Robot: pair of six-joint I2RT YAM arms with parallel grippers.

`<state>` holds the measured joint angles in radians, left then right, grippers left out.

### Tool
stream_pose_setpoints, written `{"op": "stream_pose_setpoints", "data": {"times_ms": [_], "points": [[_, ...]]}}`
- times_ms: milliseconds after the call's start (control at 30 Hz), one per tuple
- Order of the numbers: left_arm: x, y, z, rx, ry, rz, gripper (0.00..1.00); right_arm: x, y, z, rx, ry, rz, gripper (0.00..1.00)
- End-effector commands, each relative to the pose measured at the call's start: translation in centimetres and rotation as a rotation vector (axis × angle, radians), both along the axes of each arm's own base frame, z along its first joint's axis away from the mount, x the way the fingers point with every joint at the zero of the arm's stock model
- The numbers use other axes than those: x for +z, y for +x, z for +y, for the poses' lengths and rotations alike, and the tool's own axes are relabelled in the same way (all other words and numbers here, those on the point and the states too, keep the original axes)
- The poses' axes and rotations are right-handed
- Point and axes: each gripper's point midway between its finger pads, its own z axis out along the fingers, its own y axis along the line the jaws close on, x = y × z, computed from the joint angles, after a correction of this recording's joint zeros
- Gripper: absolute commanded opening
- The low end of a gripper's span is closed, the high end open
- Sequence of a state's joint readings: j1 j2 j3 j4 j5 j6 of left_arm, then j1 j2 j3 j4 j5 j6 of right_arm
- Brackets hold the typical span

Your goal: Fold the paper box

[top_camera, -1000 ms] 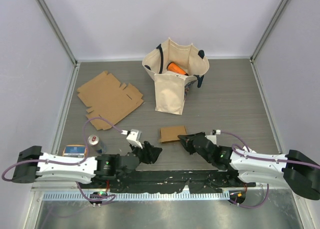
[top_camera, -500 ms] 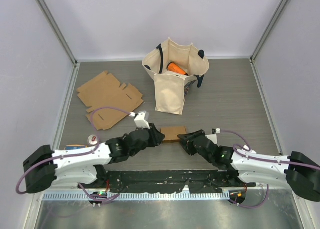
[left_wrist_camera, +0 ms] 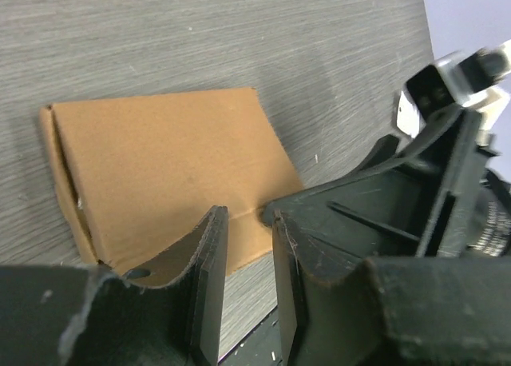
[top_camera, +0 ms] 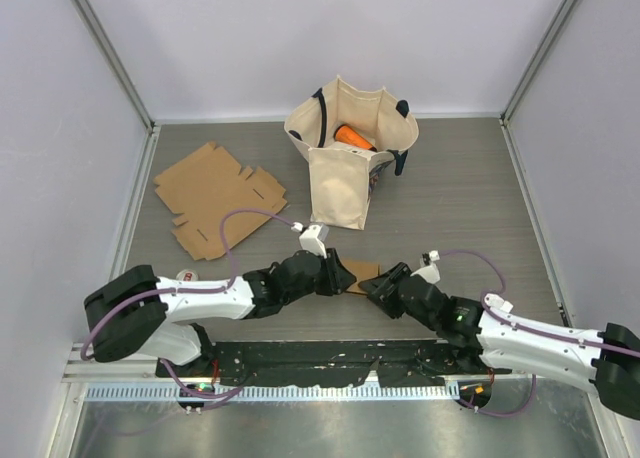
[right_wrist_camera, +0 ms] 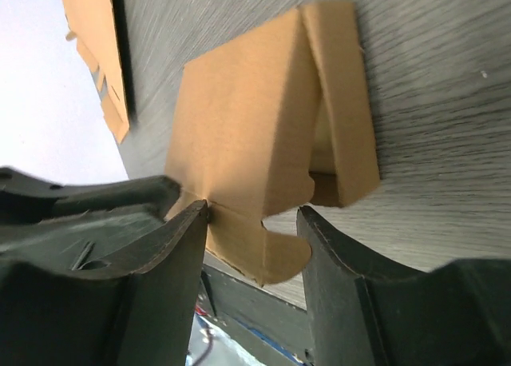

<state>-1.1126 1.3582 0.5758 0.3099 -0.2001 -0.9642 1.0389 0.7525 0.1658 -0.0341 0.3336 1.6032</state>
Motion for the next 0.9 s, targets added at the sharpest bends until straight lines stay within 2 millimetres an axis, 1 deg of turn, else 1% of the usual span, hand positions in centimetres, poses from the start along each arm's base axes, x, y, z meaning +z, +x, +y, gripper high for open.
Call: {"op": "stream_pose_setpoints", "data": {"times_ms": [0, 33, 200, 233, 267, 367, 400, 433, 500, 533, 633, 700, 733, 800, 833, 867], "points": [[0.0, -0.3, -0.9, -0.025, -0.074, 0.006, 0.32, 1.9, -0.6, -0.3, 0.156, -0.135, -0.121, 0.54], [-0.4, -0.4, -0.8, -0.026, -0.067, 0.011, 0.32, 2.7, -0.8, -0.6, 0.169, -0.151, -0.137, 0.54], [-1.1, -0.6, -0.8, -0.03, -0.062, 0.026, 0.33, 4.1, -1.2, -3.0, 0.223, -0.312, -0.183, 0.57], [-1.2, -0.8, -0.9, -0.04, -0.06, 0.028, 0.33, 4.6, -1.4, -3.5, 0.23, -0.334, -0.181, 0.57], [-1.2, -0.7, -0.9, -0.039, -0.063, 0.029, 0.33, 5.1, -1.5, -3.7, 0.231, -0.339, -0.187, 0.57], [-1.6, -0.7, -1.0, -0.043, -0.056, 0.032, 0.33, 5.4, -1.8, -4.8, 0.215, -0.356, -0.171, 0.57], [-1.7, -0.7, -1.0, -0.043, -0.053, 0.034, 0.34, 5.5, -1.9, -5.1, 0.205, -0.357, -0.165, 0.57], [-1.7, -0.6, -1.2, -0.042, -0.052, 0.035, 0.33, 4.9, -2.0, -5.7, 0.197, -0.379, -0.15, 0.57], [-1.8, -0.6, -1.3, -0.042, -0.049, 0.036, 0.34, 4.6, -2.2, -6.3, 0.183, -0.385, -0.143, 0.57], [-2.0, -0.5, -1.4, -0.042, -0.045, 0.039, 0.34, 3.9, -2.5, -6.9, 0.178, -0.399, -0.117, 0.57], [-2.1, -0.4, -2.0, -0.053, -0.046, 0.04, 0.34, 3.3, -2.7, -7.7, 0.158, -0.411, -0.107, 0.57], [-2.3, -0.5, -2.2, -0.063, -0.042, 0.043, 0.34, 3.8, -1.9, -8.0, 0.124, -0.423, -0.148, 0.59], [-2.3, -0.5, -2.4, -0.065, -0.044, 0.044, 0.34, 4.5, -1.3, -7.6, 0.11, -0.405, -0.186, 0.59], [-3.1, -0.6, -2.3, -0.069, -0.026, 0.056, 0.34, 5.1, -0.1, -7.6, 0.095, -0.434, -0.252, 0.62], [-3.4, -0.6, -2.2, -0.066, -0.022, 0.06, 0.34, 5.2, 0.6, -6.9, 0.089, -0.431, -0.288, 0.62], [-3.6, -0.7, -2.2, -0.065, -0.024, 0.065, 0.34, 4.7, 1.2, -7.0, 0.094, -0.47, -0.303, 0.62]]}}
